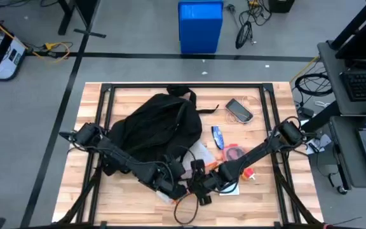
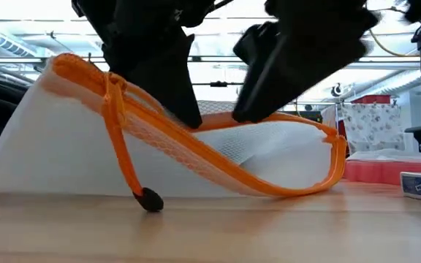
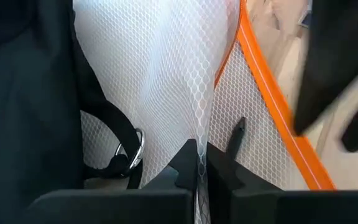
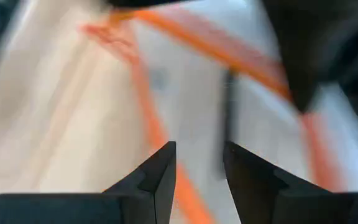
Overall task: Unpack backpack
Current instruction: Remove the black pen from the orange zip bag
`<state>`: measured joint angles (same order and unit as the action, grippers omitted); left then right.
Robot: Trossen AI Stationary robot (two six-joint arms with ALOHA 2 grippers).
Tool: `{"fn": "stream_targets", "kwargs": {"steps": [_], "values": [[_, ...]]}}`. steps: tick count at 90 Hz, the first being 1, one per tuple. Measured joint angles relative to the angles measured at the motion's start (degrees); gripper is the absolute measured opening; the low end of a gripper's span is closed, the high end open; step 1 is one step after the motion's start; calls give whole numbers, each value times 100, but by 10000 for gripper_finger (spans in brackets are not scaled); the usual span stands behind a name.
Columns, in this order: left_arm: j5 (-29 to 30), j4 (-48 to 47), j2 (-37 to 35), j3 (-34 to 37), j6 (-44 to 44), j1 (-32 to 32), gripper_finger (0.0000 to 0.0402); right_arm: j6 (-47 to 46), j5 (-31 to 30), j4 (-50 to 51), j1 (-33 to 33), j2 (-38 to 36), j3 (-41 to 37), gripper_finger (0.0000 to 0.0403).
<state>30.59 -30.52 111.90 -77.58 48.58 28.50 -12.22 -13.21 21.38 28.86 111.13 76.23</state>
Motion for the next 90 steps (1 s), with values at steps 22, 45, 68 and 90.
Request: {"fn": "stream_targets", "kwargs": {"steps": [22, 45, 68, 90], "values": [[15, -2, -2, 0, 0, 1, 0, -504, -66, -23, -162, 0, 0, 137], [46, -5, -2, 0, -101, 1, 0, -453, 116, -41, -297, 276, 0, 184], [78, -16, -7, 0, -112, 6, 0, -272, 134, -274, -338, 435, 0, 187], [92, -66, -9, 2, -114, 52, 0, -146, 346, -413, -370, 686, 0, 169]]}}
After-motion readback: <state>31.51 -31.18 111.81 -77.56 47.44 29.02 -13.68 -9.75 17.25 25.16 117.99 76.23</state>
